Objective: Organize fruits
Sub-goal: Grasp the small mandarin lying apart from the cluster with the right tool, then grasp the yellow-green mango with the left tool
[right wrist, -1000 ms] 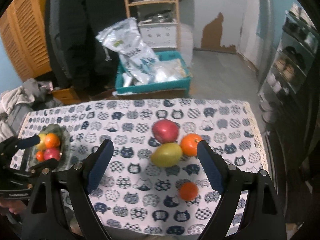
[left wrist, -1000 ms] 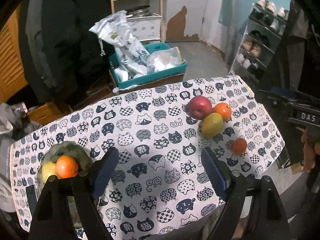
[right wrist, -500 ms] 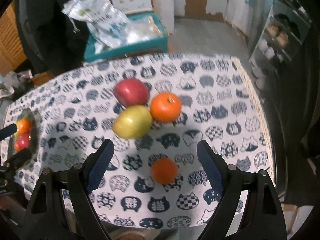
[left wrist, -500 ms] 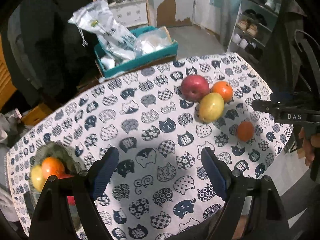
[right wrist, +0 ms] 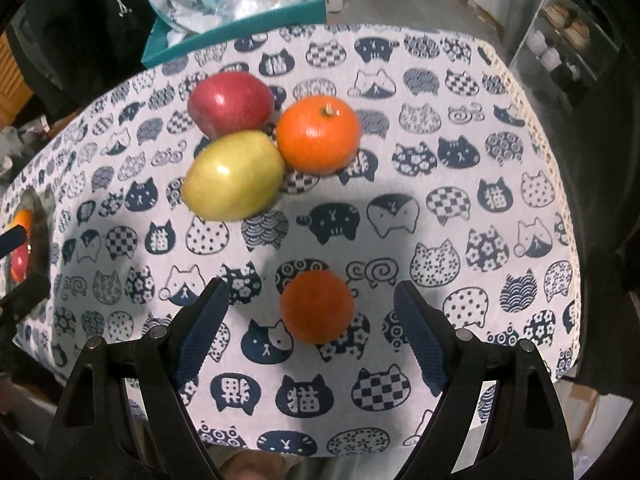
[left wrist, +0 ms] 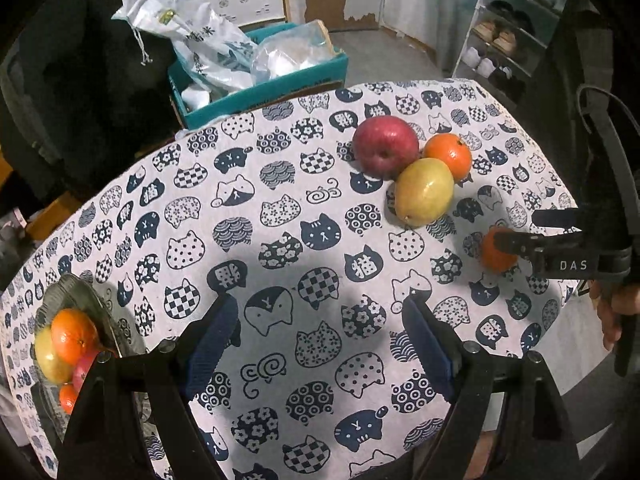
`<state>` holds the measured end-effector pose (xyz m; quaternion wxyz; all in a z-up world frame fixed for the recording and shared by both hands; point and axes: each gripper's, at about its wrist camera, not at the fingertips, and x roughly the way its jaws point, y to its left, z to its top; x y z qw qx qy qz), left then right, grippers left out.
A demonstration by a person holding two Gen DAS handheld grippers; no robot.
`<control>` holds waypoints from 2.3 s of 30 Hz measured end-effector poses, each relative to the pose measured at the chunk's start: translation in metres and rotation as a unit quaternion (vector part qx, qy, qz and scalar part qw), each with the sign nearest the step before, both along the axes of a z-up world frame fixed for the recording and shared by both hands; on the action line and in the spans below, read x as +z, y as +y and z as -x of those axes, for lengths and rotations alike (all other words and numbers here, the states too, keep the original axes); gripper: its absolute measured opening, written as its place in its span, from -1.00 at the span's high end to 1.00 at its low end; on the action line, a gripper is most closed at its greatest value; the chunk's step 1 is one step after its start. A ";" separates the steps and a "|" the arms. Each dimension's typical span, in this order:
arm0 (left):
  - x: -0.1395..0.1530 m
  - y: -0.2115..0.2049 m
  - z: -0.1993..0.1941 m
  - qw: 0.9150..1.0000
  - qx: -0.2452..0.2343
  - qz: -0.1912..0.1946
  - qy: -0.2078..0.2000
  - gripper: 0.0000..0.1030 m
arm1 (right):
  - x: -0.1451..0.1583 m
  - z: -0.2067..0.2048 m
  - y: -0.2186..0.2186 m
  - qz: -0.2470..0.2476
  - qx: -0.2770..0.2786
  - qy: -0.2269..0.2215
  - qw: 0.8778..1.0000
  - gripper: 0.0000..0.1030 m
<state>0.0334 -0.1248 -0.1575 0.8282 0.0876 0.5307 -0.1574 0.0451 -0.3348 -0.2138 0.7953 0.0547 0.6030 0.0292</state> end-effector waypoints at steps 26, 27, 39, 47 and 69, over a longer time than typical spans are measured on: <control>-0.004 -0.029 -0.028 0.999 -0.012 0.027 0.012 -0.66 | -0.016 -0.008 -0.001 0.000 0.000 -0.001 1.000 0.10; -0.003 -0.035 -0.032 0.999 -0.019 0.029 0.013 -0.66 | -0.012 -0.010 -0.003 0.000 -0.003 -0.010 1.000 0.10; -0.023 -0.087 -0.064 0.997 -0.059 0.037 0.038 -0.66 | 0.021 -0.043 -0.034 0.011 -0.045 -0.067 0.997 0.10; -0.044 -0.104 -0.082 0.995 -0.059 0.055 0.064 -0.66 | 0.018 -0.055 -0.039 0.016 -0.050 -0.072 0.996 0.10; -0.087 -0.136 -0.102 0.989 -0.073 0.068 0.109 -0.31 | -0.001 -0.060 -0.054 0.002 -0.078 -0.050 0.996 0.10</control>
